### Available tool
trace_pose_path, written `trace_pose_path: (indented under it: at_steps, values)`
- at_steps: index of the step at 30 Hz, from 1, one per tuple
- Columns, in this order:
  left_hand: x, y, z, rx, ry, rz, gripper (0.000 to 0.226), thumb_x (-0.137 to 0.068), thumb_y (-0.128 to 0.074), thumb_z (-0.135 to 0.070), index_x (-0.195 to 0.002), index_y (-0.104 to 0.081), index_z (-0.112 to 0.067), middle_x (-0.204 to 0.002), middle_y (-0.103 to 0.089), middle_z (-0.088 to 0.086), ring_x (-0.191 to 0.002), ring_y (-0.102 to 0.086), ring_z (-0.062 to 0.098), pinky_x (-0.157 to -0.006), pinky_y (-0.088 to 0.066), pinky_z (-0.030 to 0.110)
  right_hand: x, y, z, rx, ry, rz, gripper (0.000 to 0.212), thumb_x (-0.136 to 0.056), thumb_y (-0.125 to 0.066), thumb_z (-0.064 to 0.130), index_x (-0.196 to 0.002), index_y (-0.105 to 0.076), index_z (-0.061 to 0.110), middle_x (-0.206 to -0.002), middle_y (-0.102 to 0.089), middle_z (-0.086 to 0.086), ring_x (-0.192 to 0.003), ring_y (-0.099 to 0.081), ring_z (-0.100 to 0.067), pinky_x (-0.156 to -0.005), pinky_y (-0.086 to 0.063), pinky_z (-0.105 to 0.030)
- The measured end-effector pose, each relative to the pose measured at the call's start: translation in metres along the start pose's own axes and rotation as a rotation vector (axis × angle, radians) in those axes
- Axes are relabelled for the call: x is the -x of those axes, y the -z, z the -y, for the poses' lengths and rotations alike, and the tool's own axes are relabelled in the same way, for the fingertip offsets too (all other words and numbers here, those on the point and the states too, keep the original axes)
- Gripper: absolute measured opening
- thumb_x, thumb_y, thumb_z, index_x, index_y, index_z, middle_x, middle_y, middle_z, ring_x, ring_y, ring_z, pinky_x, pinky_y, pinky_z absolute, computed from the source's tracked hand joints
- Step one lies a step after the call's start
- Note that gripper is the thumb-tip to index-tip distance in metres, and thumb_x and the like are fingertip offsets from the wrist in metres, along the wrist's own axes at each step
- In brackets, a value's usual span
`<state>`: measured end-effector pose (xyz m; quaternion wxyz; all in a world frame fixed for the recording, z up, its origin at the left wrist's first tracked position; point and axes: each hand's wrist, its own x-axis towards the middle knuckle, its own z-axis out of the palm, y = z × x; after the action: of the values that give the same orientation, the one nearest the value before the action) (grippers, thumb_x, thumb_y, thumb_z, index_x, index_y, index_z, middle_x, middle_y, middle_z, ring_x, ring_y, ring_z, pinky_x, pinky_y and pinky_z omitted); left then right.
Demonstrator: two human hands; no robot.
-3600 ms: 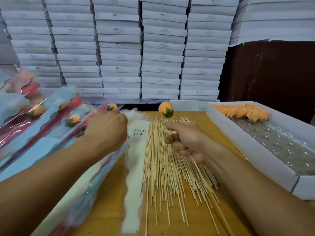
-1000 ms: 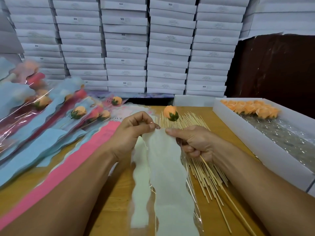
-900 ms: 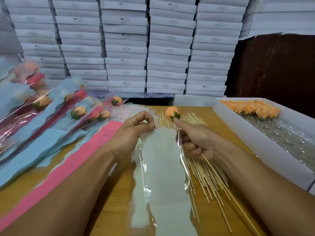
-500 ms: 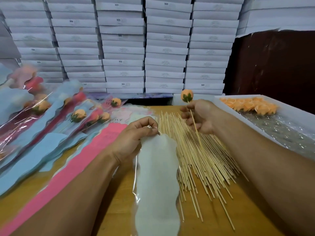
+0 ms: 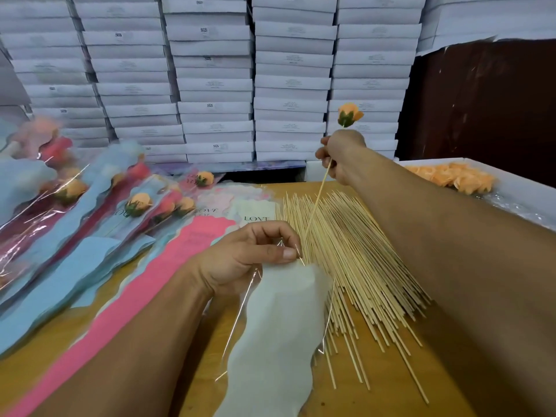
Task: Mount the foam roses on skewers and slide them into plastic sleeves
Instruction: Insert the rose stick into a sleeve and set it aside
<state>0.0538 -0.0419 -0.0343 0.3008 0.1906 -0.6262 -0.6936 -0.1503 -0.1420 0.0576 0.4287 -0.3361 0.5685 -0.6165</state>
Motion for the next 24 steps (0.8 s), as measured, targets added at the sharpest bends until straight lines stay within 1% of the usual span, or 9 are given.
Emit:
trace_pose_path:
  at_steps: [2,5,7,11,15,18,20,22,24]
  values:
    - [0.000,0.001,0.000,-0.012,0.002,-0.003,0.009,-0.076,-0.069,-0.002,-0.083,-0.070,-0.008,-0.079,-0.063,0.011,-0.067,-0.064,0.019,-0.066,-0.052,0.028,-0.003,-0.002,0.002,0.001,0.009,-0.024,0.042,-0.102,-0.029,0.007,-0.139,-0.051,0.006,-0.042,-0.058,-0.006,-0.048,-0.036,-0.014,-0.034,-0.024,-0.010]
    - [0.000,0.002,-0.001,0.003,0.008,-0.007,0.015,-0.081,-0.061,0.002,-0.082,-0.070,-0.009,-0.077,-0.064,0.009,-0.065,-0.065,0.017,-0.064,-0.053,0.027,-0.003,-0.002,0.006,0.026,0.018,-0.040,0.043,-0.103,-0.030,0.007,-0.141,-0.050,0.005,-0.058,-0.060,-0.009,-0.050,-0.034,-0.015,-0.034,-0.023,-0.009]
    - [0.000,0.002,-0.001,0.003,0.001,-0.003,0.017,-0.082,-0.059,0.003,-0.081,-0.071,-0.010,-0.077,-0.066,0.007,-0.064,-0.066,0.016,-0.063,-0.054,0.026,0.001,-0.001,0.007,0.039,0.027,-0.035,0.039,-0.103,-0.030,0.006,-0.134,-0.053,0.005,-0.060,-0.060,-0.009,-0.052,-0.036,-0.015,-0.034,-0.024,-0.009]
    - [0.000,0.001,-0.002,0.011,-0.015,-0.009,0.018,-0.082,-0.059,0.003,-0.080,-0.071,-0.011,-0.079,-0.065,0.007,-0.066,-0.066,0.016,-0.063,-0.055,0.025,0.014,-0.002,0.006,0.074,0.040,0.001,0.027,-0.101,-0.030,0.005,-0.111,-0.055,0.010,-0.059,-0.059,-0.007,-0.052,-0.036,-0.016,-0.034,-0.024,-0.009]
    - [-0.001,0.000,-0.002,0.018,-0.023,-0.051,0.016,-0.081,-0.060,0.002,-0.079,-0.070,-0.010,-0.078,-0.064,0.007,-0.065,-0.066,0.016,-0.061,-0.055,0.025,0.026,-0.005,-0.003,0.102,0.052,0.040,0.024,-0.103,-0.032,0.008,-0.106,-0.055,0.011,-0.062,-0.060,-0.009,-0.052,-0.037,-0.017,-0.034,-0.024,-0.009]
    - [-0.001,-0.001,-0.002,0.027,-0.028,-0.096,0.012,-0.080,-0.061,0.001,-0.080,-0.068,-0.009,-0.077,-0.062,0.009,-0.064,-0.064,0.017,-0.061,-0.055,0.025,0.035,-0.009,-0.014,0.105,0.042,0.091,0.026,-0.104,-0.031,0.013,-0.094,-0.055,0.014,-0.060,-0.060,-0.009,-0.051,-0.035,-0.018,-0.035,-0.023,-0.010]
    - [-0.001,-0.002,-0.002,0.039,-0.040,-0.122,0.010,-0.079,-0.061,0.002,-0.082,-0.065,-0.007,-0.077,-0.061,0.009,-0.063,-0.064,0.017,-0.061,-0.055,0.025,0.040,-0.010,-0.021,0.102,0.032,0.126,0.026,-0.104,-0.032,0.014,-0.093,-0.056,0.015,-0.061,-0.060,-0.010,-0.051,-0.035,-0.018,-0.037,-0.024,-0.012]
    - [-0.001,-0.002,-0.002,0.034,-0.051,-0.147,0.008,-0.079,-0.061,0.001,-0.085,-0.062,-0.005,-0.079,-0.060,0.010,-0.066,-0.063,0.018,-0.062,-0.054,0.026,0.045,-0.009,-0.027,0.101,0.029,0.163,0.024,-0.103,-0.034,0.015,-0.099,-0.058,0.014,-0.061,-0.061,-0.009,-0.050,-0.036,-0.018,-0.038,-0.025,-0.015]
    - [-0.002,-0.001,-0.002,0.023,-0.059,-0.174,0.010,-0.079,-0.062,-0.001,-0.088,-0.061,-0.005,-0.083,-0.058,0.013,-0.071,-0.060,0.023,-0.065,-0.053,0.029,0.053,-0.007,-0.033,0.113,0.029,0.197,0.022,-0.102,-0.039,0.017,-0.103,-0.061,0.015,-0.055,-0.063,-0.005,-0.043,-0.040,-0.016,-0.038,-0.029,-0.017]
